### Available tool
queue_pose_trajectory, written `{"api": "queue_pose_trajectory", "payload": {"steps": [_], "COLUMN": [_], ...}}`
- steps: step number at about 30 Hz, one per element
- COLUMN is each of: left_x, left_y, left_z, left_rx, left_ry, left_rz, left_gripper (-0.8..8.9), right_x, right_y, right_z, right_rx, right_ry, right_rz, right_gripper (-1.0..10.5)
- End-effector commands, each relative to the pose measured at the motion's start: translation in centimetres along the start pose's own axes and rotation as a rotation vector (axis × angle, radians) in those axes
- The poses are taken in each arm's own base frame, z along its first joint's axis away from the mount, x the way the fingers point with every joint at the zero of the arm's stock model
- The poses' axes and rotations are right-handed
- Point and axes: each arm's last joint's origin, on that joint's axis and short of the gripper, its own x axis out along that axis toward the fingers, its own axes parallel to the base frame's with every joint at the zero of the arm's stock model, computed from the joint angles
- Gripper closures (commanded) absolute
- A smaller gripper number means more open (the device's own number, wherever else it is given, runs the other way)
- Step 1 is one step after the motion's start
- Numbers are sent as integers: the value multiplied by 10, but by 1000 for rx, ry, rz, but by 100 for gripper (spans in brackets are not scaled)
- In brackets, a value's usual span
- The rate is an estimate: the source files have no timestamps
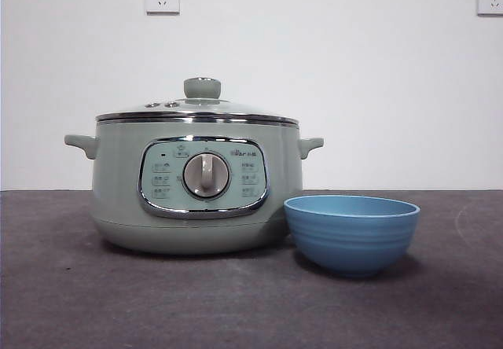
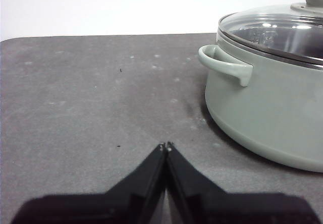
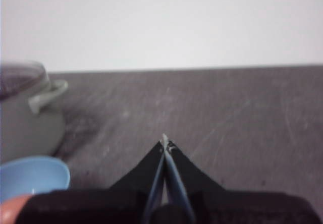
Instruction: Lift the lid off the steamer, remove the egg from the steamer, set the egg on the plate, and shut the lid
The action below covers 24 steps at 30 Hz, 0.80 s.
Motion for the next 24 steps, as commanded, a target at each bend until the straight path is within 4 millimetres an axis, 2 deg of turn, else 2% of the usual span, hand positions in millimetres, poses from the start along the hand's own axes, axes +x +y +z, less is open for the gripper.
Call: {"api": "queue_pose_trajectory", "payload": {"steps": [1, 6, 24], "left_x": [1, 1, 1], "left_y": [1, 1, 1], "left_z": [-4, -4, -4], "left_rx": [-6, -6, -6], "left_ry": [7, 7, 7], "left_rz": [7, 7, 7], "left_gripper": [817, 817, 817], "right_x": [1, 0, 0], "right_y": [0, 0, -1], "right_z": [-8, -17, -16], "right_rx": [21, 7, 18], "right_ry": [49, 135, 130], "right_rz": [0, -3, -9], "right_gripper": [946, 946, 946]}}
